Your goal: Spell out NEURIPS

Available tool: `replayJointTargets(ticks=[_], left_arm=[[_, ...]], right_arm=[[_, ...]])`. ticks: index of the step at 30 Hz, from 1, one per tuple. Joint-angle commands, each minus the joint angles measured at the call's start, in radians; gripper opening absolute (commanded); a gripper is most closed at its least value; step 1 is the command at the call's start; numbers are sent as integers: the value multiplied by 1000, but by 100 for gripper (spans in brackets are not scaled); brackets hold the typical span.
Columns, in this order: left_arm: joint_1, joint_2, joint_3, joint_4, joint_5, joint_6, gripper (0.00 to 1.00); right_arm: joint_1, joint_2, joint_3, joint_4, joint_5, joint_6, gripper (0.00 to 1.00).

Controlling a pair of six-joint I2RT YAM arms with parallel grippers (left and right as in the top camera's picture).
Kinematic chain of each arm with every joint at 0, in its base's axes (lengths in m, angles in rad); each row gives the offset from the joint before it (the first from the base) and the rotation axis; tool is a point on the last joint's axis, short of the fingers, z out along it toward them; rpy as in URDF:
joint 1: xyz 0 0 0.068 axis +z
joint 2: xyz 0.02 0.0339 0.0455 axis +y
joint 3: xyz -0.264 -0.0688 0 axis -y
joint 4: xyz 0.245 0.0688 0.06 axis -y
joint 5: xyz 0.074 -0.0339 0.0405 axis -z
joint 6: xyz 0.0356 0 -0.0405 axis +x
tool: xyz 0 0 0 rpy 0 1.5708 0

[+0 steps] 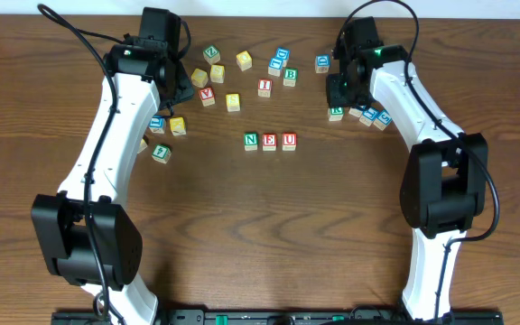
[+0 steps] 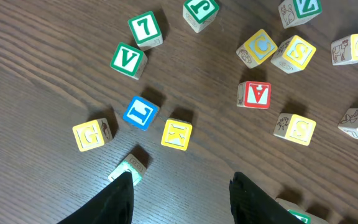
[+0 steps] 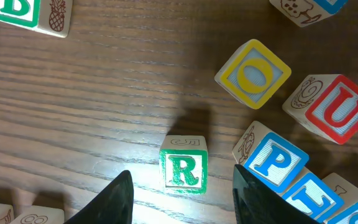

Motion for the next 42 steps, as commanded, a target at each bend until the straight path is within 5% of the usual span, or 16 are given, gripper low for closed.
replayJointTargets(ticks=[1, 42], left_arm=[[3, 10, 9, -3, -10, 6, 49], [5, -97, 15, 46, -13, 135, 49]], right_arm=[[4, 5, -2, -6, 2, -3, 47], [5, 23, -2, -43, 6, 13, 48]])
